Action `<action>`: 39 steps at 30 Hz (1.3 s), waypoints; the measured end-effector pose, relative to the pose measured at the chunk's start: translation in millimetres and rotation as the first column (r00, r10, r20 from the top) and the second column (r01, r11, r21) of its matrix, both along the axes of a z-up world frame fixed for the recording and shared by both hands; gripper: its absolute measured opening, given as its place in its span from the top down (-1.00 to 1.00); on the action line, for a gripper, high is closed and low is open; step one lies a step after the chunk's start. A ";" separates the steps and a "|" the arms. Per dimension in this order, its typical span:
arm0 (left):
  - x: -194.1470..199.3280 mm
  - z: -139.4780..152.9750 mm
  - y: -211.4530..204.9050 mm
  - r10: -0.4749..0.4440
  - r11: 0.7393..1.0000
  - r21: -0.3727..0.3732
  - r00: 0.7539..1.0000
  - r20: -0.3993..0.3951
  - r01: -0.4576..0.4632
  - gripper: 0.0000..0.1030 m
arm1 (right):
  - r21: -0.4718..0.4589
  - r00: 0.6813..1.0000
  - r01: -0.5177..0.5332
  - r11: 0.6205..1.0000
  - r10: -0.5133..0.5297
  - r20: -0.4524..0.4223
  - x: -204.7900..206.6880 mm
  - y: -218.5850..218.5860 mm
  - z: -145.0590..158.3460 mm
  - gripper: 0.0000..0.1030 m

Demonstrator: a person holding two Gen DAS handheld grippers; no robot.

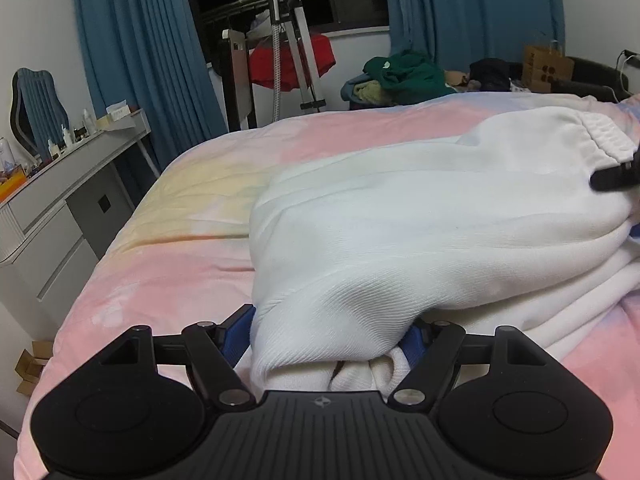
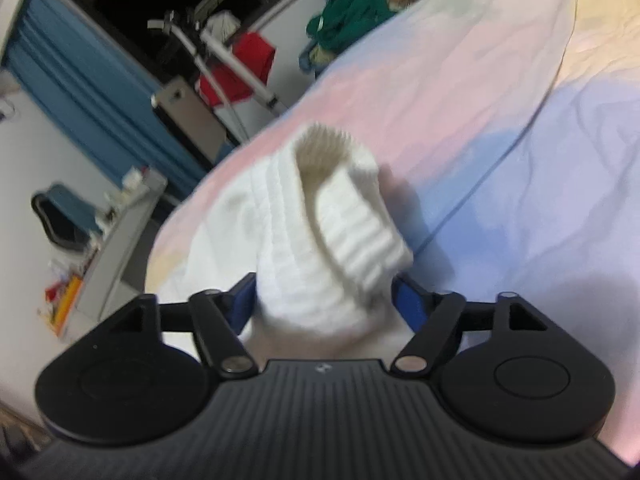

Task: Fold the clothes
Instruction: 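Fold the sweatpants in half with both grippers, bringing cuffs to waistband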

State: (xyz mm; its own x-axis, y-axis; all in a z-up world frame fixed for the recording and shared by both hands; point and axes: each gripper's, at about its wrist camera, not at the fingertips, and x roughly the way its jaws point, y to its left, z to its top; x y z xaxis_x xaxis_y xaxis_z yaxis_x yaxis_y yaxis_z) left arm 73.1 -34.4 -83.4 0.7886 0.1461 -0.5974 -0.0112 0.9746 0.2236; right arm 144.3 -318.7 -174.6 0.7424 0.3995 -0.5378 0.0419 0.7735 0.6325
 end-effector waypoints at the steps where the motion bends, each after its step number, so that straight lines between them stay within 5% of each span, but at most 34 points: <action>1: 0.4 0.1 0.4 0.000 1.000 0.002 1.000 -0.002 0.000 -0.47 | -0.008 1.000 -0.013 1.000 0.013 -0.016 -0.3 1.3 -1.7 -0.61; 10: 12.7 -3.2 11.8 0.041 0.998 -0.050 0.998 -0.045 -0.044 -0.62 | -0.014 0.995 -0.031 0.999 0.030 -0.090 6.8 3.8 -22.8 -0.80; 16: 15.0 -3.4 13.7 0.054 0.996 -0.066 0.997 -0.050 -0.057 -0.65 | 0.115 0.995 -0.043 0.992 0.053 -0.089 10.0 1.2 -18.9 -0.86; 21: 16.1 -2.1 16.0 0.068 0.993 -0.091 0.996 -0.057 -0.073 -0.66 | 0.276 0.997 -0.065 0.959 0.055 0.045 0.8 -10.4 -3.4 -0.86; 26: 17.9 0.7 20.8 0.068 0.985 -0.156 0.995 -0.077 -0.080 -0.65 | 0.237 0.998 -0.060 0.970 0.064 -0.010 4.9 -4.0 -17.6 -0.85; 29: 15.9 6.9 26.4 0.055 0.970 -0.229 0.994 -0.098 -0.076 -0.59 | 0.170 0.992 -0.032 0.985 0.052 -0.114 12.3 3.7 -37.3 -0.57; 34: 2.4 36.2 53.5 -0.013 0.895 -0.446 0.998 -0.064 -0.017 -0.63 | 0.151 0.995 -0.009 0.988 0.024 -0.096 5.8 0.8 -27.9 -0.05; 36: 2.5 44.5 67.8 -0.048 0.839 -0.544 0.998 -0.050 0.013 -0.69 | 0.148 0.996 -0.001 0.989 0.013 -0.083 2.2 0.6 -22.4 0.06; 39: 11.7 44.8 96.6 -0.005 0.721 -0.693 0.999 -0.043 -0.026 -0.87 | 0.120 0.998 0.004 0.993 0.004 -0.066 1.8 3.5 -13.6 0.10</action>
